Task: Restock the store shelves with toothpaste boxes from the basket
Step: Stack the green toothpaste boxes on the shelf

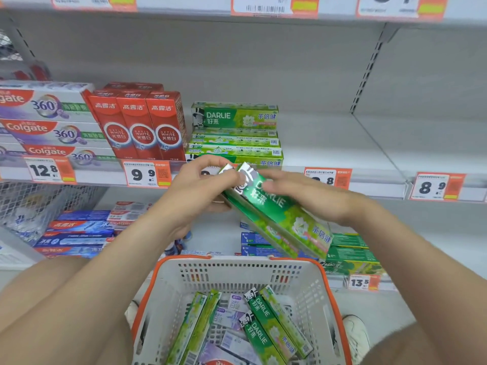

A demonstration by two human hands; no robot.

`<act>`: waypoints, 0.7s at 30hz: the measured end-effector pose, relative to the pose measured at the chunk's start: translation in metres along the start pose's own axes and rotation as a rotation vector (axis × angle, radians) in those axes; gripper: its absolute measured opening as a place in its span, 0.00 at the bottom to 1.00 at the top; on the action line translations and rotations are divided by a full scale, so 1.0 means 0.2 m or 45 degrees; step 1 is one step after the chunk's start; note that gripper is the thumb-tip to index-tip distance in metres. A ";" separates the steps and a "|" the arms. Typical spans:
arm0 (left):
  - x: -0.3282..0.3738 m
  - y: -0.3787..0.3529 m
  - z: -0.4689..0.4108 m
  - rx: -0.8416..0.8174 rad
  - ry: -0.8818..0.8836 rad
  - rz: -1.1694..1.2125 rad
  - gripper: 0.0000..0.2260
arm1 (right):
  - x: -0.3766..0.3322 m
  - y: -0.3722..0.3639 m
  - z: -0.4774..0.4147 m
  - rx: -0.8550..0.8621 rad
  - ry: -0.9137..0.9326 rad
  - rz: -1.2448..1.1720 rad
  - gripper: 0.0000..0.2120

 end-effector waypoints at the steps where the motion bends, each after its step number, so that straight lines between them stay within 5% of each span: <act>1: 0.00 0.00 0.00 0.003 0.006 0.046 0.25 | 0.05 -0.04 0.03 -0.130 -0.104 0.072 0.35; 3: 0.00 0.00 0.01 0.008 0.012 0.115 0.28 | 0.11 -0.09 0.07 -0.313 -0.179 0.314 0.25; 7: 0.02 0.01 0.01 0.017 -0.049 0.169 0.23 | 0.00 0.03 0.11 -0.149 0.018 0.039 0.14; 16: 0.21 0.18 -0.03 0.326 -0.470 -0.438 0.21 | -0.28 0.34 0.15 0.661 0.357 0.541 0.35; 21: 0.23 0.10 -0.06 0.354 -0.605 -1.284 0.15 | -0.44 0.42 0.01 0.907 0.393 0.988 0.39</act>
Point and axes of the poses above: each hand's wrist, its own z-axis away from the middle knuckle, its own y-axis out of the back of the hand, x = y × z, the point moved 10 cm from there along -z, towards the middle knuckle, and after that the axes turned 5 degrees about -z, right-handed, at the moved point
